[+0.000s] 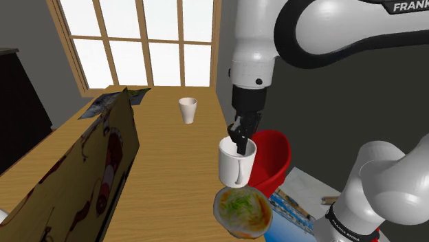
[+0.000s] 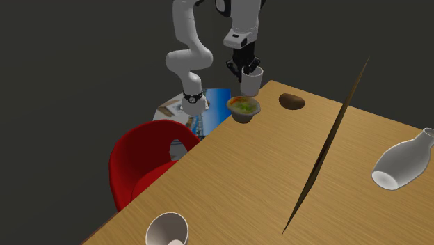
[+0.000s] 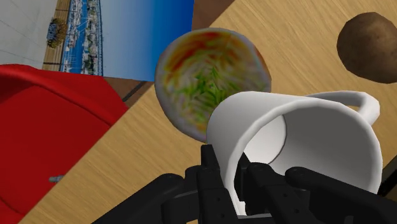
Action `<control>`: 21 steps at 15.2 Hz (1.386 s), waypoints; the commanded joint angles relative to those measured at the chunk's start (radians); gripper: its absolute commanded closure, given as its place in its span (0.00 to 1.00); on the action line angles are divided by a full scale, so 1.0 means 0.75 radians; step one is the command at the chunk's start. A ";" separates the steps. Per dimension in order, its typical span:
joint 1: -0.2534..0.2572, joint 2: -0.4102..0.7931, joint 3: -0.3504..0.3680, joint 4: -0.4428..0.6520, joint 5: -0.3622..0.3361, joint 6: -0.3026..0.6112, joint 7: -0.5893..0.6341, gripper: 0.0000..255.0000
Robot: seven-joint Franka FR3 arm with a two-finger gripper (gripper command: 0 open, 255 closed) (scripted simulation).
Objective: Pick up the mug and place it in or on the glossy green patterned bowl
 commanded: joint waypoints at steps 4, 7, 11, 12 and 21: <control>0.063 -0.213 0.018 -0.151 0.068 -0.052 0.046 1.00; 0.067 -0.215 0.028 -0.205 0.077 -0.001 0.039 1.00; 0.071 -0.213 0.043 -0.273 0.089 0.070 0.030 1.00; 0.072 -0.212 0.046 -0.290 0.093 0.088 0.028 1.00; 0.081 -0.184 0.083 -0.426 0.124 0.252 0.009 1.00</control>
